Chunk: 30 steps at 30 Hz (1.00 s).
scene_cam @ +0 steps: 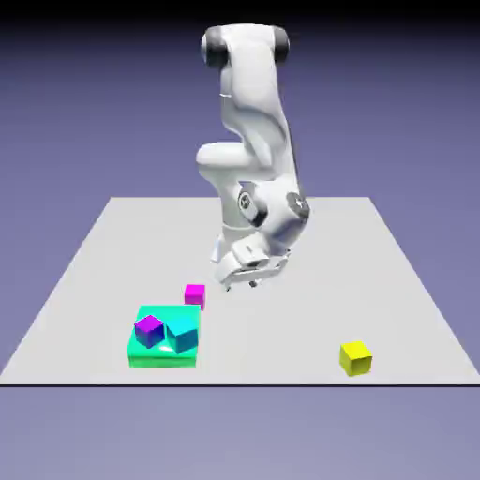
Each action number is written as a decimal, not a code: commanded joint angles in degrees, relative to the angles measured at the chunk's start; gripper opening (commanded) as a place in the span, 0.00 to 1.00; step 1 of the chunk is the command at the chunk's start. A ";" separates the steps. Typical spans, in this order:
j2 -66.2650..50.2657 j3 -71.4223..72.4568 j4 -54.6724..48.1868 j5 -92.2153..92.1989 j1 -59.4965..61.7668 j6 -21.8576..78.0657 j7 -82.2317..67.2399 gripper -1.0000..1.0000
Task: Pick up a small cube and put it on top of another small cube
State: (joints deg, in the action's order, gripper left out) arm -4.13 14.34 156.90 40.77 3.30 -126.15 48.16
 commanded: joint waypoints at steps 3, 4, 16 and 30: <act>-5.75 2.24 -0.64 6.37 0.70 7.48 0.89 0.50; -7.66 2.99 -0.85 8.49 0.91 9.97 1.19 0.50; -28.29 11.03 -3.16 31.36 3.18 36.81 4.38 0.50; -24.63 12.76 -5.44 36.10 3.43 34.12 -2.92 0.00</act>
State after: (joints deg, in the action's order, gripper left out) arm -28.75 27.10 151.46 76.74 6.73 -92.03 45.23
